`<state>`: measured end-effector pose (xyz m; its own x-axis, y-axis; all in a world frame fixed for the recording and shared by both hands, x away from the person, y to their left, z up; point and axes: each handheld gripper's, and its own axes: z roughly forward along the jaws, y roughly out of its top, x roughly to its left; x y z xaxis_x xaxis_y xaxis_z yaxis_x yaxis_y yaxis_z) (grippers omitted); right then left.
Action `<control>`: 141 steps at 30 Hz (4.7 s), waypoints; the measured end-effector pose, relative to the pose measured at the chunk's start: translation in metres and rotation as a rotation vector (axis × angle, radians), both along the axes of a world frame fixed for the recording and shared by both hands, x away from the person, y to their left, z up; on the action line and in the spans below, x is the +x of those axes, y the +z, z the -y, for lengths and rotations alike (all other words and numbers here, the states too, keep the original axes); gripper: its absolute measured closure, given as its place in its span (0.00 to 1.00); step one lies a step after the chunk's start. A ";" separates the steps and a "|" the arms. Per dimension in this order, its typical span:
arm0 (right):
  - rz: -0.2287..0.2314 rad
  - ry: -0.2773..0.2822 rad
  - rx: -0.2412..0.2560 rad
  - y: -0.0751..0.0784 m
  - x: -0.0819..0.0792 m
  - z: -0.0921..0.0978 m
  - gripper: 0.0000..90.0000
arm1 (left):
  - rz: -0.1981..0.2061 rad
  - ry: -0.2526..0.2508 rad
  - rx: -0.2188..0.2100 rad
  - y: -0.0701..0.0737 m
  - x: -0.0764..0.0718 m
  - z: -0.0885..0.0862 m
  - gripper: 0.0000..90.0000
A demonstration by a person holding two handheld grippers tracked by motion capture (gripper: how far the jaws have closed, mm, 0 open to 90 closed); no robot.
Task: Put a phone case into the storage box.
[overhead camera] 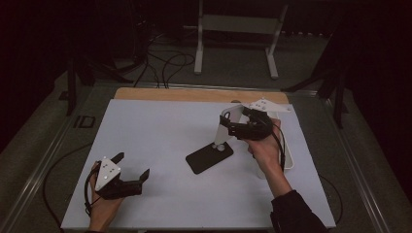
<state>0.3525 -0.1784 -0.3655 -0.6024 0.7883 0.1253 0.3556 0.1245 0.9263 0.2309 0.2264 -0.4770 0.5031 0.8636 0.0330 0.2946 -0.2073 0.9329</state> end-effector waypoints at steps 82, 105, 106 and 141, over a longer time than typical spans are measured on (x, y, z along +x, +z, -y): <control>-0.033 -0.387 -0.040 0.017 0.087 0.082 0.19 | 0.007 0.062 -0.017 -0.003 -0.007 -0.010 0.00; -0.087 -0.479 -0.112 -0.009 0.106 0.096 0.19 | 0.011 0.071 -0.023 -0.003 -0.008 -0.011 0.00; -0.092 -0.478 -0.120 -0.012 0.106 0.096 0.19 | 0.010 0.072 -0.022 -0.003 -0.008 -0.011 0.00; -0.202 -0.498 -0.230 -0.061 0.134 0.084 0.19 | 0.011 0.068 -0.035 -0.002 -0.011 -0.012 0.00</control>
